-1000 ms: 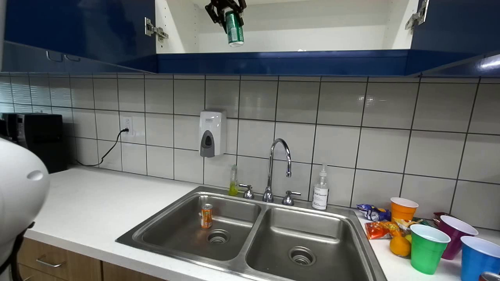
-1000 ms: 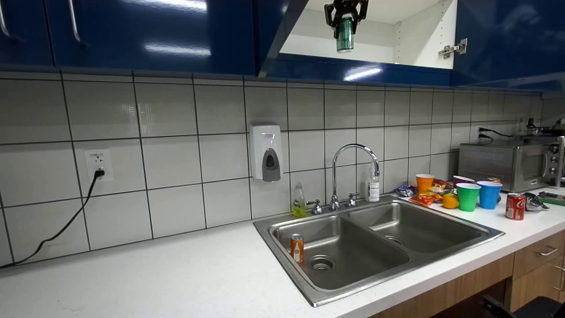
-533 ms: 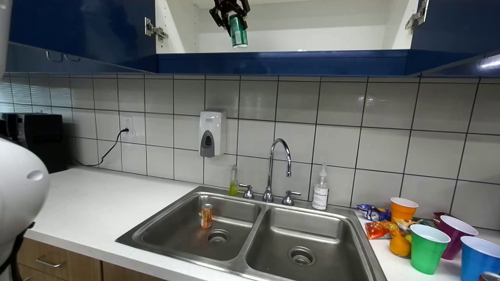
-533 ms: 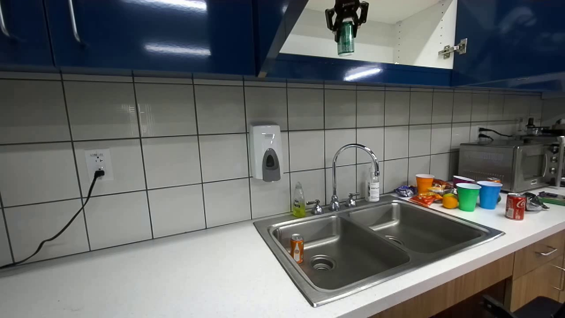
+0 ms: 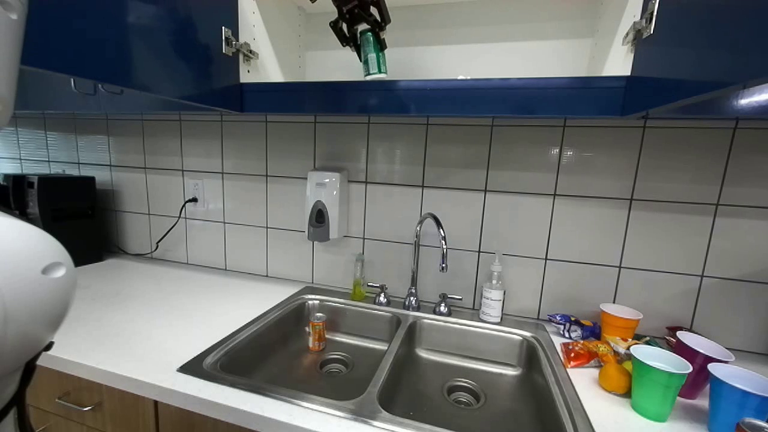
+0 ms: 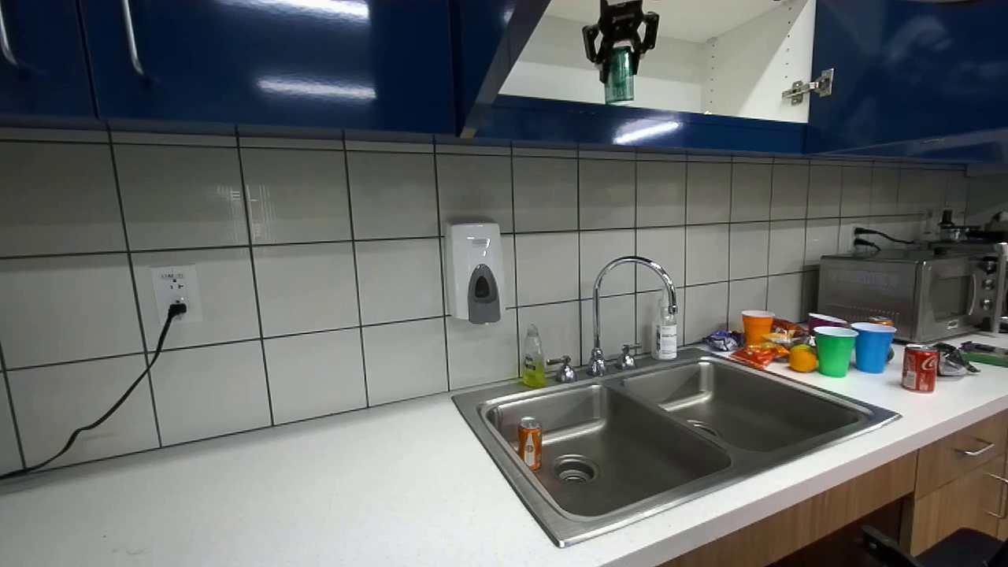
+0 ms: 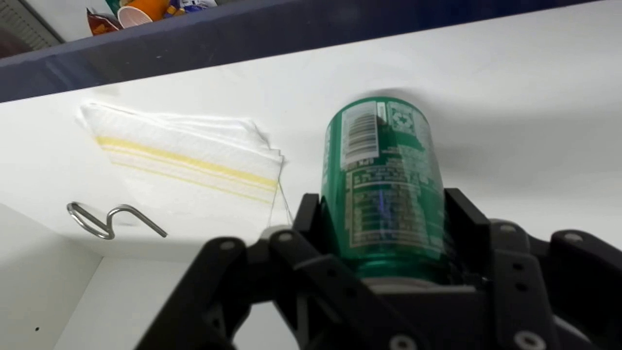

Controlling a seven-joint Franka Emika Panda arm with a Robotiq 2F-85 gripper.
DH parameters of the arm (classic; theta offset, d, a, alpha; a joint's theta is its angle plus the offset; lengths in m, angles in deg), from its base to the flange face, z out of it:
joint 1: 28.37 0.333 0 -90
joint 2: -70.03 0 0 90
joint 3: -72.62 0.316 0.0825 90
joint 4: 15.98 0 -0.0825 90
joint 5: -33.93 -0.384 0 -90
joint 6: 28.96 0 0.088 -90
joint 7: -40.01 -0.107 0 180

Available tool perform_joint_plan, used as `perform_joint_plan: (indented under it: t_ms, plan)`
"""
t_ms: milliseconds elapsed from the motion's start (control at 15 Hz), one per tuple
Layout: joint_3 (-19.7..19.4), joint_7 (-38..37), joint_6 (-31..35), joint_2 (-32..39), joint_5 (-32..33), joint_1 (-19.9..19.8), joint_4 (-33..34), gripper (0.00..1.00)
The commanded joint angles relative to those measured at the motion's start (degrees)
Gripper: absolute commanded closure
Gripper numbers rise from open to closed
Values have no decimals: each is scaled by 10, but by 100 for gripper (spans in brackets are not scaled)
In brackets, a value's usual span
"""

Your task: Move the green soda can to the open cabinet

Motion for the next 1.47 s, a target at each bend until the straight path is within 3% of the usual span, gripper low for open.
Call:
perform_joint_plan:
  t_ms: [0, 933, 1000, 1067, 1200, 1400]
  plan:
    - [-4, -11, 9, 14, -13, -7, 24, 60]
    - [-22, -38, 21, 29, -16, -7, 22, 60]
    - [-22, -39, 21, 30, -18, -7, 23, 23]
    - [-23, -40, 20, 31, -18, -6, 23, 8]
    - [-26, -40, 19, 32, -22, -6, 21, 0]
    - [-28, -39, 13, 31, -28, -6, 20, 0]
